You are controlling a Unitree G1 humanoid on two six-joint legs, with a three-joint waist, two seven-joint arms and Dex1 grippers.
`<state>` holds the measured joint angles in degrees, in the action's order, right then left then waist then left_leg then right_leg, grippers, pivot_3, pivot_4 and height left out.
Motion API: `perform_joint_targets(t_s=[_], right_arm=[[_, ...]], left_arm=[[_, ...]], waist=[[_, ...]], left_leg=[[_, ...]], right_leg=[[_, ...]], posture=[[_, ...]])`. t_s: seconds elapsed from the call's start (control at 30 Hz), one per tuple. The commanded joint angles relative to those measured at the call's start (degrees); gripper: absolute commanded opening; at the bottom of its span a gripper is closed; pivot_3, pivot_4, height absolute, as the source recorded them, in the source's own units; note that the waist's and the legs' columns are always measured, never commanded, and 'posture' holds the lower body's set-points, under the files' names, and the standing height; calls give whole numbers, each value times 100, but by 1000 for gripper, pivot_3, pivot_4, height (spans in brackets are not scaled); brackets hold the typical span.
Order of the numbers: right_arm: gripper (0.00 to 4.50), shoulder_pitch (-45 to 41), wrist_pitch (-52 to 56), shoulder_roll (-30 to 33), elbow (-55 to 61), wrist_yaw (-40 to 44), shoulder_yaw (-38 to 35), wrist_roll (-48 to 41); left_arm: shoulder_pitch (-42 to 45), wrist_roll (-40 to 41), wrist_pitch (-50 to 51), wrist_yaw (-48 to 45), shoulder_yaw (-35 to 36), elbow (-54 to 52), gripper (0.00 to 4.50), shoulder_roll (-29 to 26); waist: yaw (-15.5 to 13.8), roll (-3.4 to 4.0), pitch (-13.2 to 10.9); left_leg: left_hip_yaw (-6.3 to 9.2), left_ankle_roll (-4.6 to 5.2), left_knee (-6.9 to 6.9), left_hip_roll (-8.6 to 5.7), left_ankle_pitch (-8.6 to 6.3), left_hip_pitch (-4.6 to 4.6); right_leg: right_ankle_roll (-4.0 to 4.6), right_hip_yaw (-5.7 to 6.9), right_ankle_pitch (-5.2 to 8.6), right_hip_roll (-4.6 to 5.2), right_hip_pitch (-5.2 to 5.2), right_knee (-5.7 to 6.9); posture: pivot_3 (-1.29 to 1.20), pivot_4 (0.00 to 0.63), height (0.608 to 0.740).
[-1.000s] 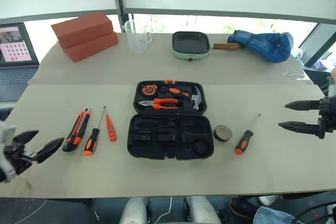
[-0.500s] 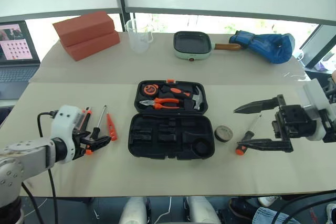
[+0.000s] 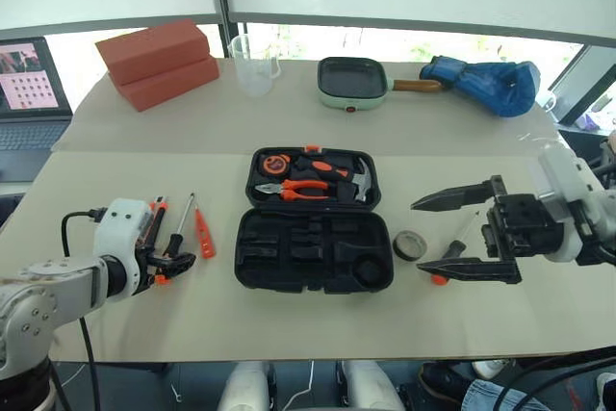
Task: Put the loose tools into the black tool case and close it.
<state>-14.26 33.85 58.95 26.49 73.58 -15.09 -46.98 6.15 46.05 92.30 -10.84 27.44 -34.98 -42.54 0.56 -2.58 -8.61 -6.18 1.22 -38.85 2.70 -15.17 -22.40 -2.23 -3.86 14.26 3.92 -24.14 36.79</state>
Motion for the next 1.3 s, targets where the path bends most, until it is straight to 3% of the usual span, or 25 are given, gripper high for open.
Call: perform_joint_targets(t_s=[0.03, 0.1, 0.17, 0.3, 0.53, 0.67, 0.83, 0.93, 1.0, 1.13, 1.3], right_arm=[[4500, -232, -56, -17, 143, -29, -88, -186], [4500, -367, 20, -21, 177, -72, -94, -314], [4500, -501, 110, -10, 223, -131, -108, -471], [4500, -568, 183, 21, 276, -196, -117, -601], [4500, -559, 228, 48, 241, -255, -143, -648], [4500, -523, 203, 62, 226, -278, -93, -593], [4500, -515, 184, 3, 164, -364, -30, -529], [4500, -410, 110, -40, 116, -413, 5, -384], [4500, -336, 86, -47, 111, -434, -7, -323], [4500, -47, 73, -62, 174, -560, -158, -181], [4500, 367, 153, -78, 439, -801, -480, -212]], left_arm=[[-36, -198, 19, -23, -106, 4, 3735, 122], [-150, -348, -79, -18, -225, 107, 3115, 193], [-171, -443, -183, -40, -249, 189, 2116, 327], [-38, -518, -100, -108, -94, 211, 925, 547], [790, -366, 20, -118, 622, 298, 870, 786], [1646, -240, 20, -287, 610, 270, 870, 568], [1857, -391, -1341, -1380, -444, 201, 870, -696], [1813, -1049, -3189, -3021, -1864, 250, 870, -1672], [1884, -1501, -4140, -3757, -2563, 443, 870, -1990], [2729, -2496, -5728, -4991, -4017, 1430, 870, -1789], [3532, -3495, -6896, -5648, -5017, 2557, 870, -1136]], waist=[[3, 0, 0], [4, -1, 1], [4, 2, 2], [-45, 4, 4], [-102, -2, 0], [-108, -22, -2], [-44, -22, -2], [-46, -21, -3], [-57, -19, -4], [-132, -13, -5], [-143, -13, -5]], left_leg=[[0, 0, 0, -1, 0, 0], [2, 0, 0, 0, 0, 0], [1, 0, 0, -4, 0, 2], [2, 1, 0, -7, 0, 4], [4, 4, -5, -11, 0, 0], [10, 4, -11, -9, 0, -10], [8, 4, -7, -8, -1, -19], [5, 3, -6, -9, -1, -24], [0, 4, -7, -11, -1, -25], [-28, 6, -12, -16, -1, -34], [-23, 10, -32, -12, -2, -60]], right_leg=[[0, 0, 0, 1, 0, 0], [0, 0, 0, -1, 1, 0], [0, 0, 0, 4, 3, -1], [-1, 0, 0, 9, 6, 0], [-6, 3, -3, 12, 7, 0], [-7, 9, -4, 9, 3, 0], [-9, 6, -5, 7, -8, -6], [-8, 10, -4, 9, -11, -11], [-8, 11, -4, 10, -8, -14], [-8, 16, -5, 8, -8, -20], [-11, 25, -6, -5, -14, -24]], posture=[[0, 150, 740], [0, 150, 740], [0, 150, 740], [0, 150, 740], [0, 150, 740], [0, 150, 740], [0, 150, 740], [0, 150, 740], [0, 150, 740], [0, 150, 740], [0, 150, 740]])
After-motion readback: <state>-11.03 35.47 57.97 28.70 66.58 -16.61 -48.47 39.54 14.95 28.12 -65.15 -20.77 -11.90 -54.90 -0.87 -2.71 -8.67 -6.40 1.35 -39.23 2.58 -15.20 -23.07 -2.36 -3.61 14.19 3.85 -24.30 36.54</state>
